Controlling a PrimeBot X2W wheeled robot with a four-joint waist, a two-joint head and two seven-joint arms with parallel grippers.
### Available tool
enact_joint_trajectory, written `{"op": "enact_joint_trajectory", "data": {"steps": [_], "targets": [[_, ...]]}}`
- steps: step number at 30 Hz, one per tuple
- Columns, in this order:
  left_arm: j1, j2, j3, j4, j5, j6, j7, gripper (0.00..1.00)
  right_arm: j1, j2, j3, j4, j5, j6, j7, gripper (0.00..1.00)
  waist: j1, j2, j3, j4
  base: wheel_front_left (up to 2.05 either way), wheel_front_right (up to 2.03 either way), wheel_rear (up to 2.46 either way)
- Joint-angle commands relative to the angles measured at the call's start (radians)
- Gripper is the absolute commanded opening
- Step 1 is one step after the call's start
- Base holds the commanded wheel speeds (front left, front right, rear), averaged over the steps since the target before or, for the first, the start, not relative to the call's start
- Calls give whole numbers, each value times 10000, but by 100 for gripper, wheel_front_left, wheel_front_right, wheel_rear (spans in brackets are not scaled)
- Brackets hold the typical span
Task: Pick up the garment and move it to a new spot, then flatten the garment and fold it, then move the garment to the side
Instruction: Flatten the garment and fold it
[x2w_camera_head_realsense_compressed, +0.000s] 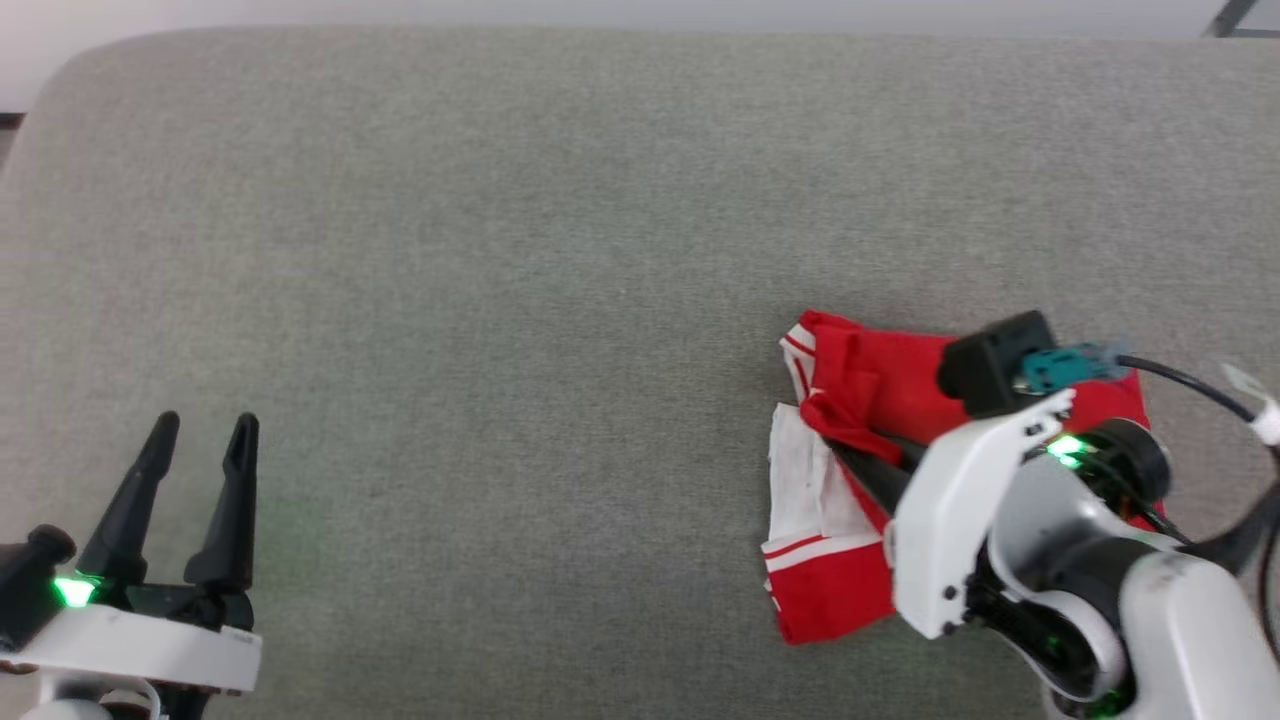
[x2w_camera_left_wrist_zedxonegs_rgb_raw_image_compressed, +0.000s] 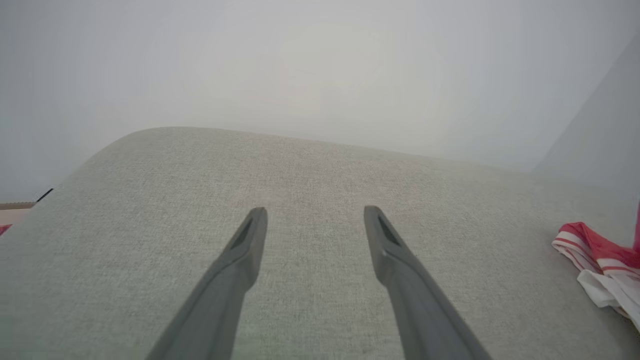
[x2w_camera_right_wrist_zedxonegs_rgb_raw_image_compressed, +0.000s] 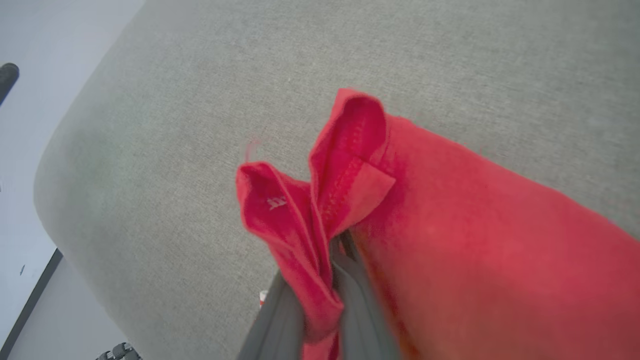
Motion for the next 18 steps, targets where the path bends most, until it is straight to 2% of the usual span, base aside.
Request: {"op": "enact_joint_trajectory", "data": {"steps": [1, 7, 12, 18], "targets": [[-123, -45, 1, 17, -66, 16, 7, 100, -145, 45, 96, 93, -95, -4, -109, 0, 0, 0, 77, 139, 0, 0, 0], [-316, -202, -113, 101, -119, 14, 7, 100, -552, 63, 490, 1378, -304, -4, -770, 0, 0, 0, 218, 342, 0, 0, 0], [-450, -306, -290, 182, -122, 16, 7, 100, -691, -400, 1228, 2801, -396, -5, -1579, 0, 0, 0, 249, 414, 0, 0, 0], [-511, -271, -251, 257, -170, 16, 7, 100, -915, -471, 1762, 3899, -272, -7, -2391, 0, 0, 0, 176, 311, 0, 0, 0]]}}
